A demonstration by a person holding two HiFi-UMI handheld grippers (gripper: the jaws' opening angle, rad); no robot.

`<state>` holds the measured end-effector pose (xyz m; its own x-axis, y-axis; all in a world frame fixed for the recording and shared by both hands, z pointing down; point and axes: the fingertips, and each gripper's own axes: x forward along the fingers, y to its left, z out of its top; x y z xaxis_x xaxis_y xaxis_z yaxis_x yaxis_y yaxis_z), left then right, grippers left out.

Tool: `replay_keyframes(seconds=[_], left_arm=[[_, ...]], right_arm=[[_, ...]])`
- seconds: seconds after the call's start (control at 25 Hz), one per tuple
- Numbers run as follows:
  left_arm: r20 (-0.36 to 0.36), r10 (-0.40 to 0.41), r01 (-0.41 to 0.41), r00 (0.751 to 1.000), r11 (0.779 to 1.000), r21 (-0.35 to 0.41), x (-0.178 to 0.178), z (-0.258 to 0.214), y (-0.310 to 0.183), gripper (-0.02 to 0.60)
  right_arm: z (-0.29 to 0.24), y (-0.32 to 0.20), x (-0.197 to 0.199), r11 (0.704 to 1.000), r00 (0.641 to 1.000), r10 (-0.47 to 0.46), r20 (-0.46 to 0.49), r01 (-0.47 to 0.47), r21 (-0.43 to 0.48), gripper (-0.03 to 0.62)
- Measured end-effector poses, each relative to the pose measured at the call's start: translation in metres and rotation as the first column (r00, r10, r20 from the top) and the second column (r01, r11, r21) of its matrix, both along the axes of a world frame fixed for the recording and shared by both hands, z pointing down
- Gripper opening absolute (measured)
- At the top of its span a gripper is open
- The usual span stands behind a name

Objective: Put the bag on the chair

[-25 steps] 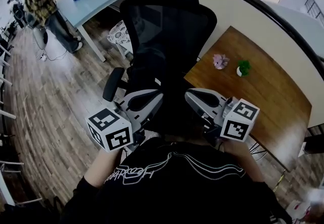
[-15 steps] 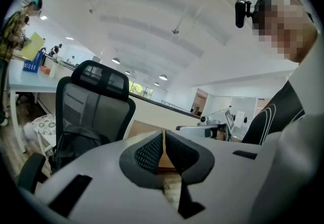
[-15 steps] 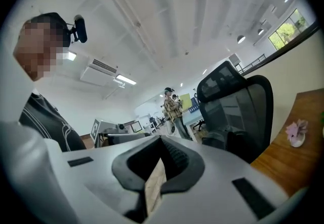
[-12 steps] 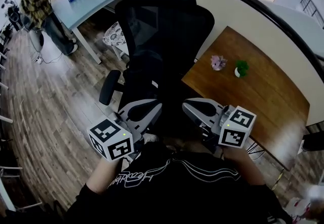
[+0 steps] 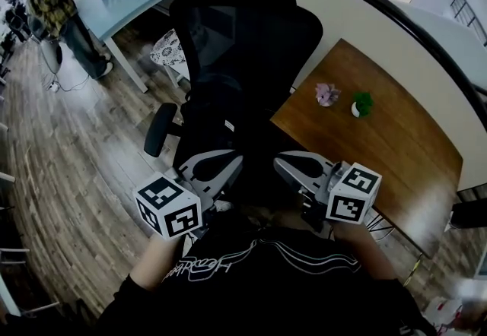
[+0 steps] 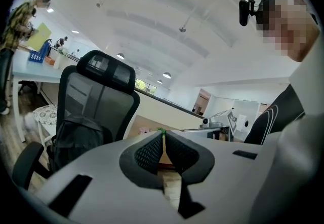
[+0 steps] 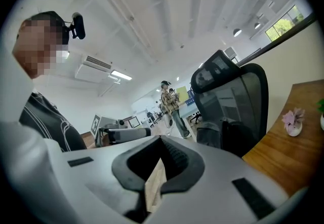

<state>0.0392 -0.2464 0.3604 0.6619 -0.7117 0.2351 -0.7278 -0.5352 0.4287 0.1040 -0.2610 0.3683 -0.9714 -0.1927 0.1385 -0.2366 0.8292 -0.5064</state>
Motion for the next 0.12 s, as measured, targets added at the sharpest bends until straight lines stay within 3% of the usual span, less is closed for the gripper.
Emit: replay_keyframes(seconds=[0.12], left_arm=[[0.004, -0.001, 0.001, 1.0, 1.0, -0.003, 0.0017, -0.0011, 0.0013, 0.041]], right_arm=[[-0.0004, 0.0002, -0.0001, 1.0, 1.0, -0.002, -0.007, 0.002, -0.004, -0.005]])
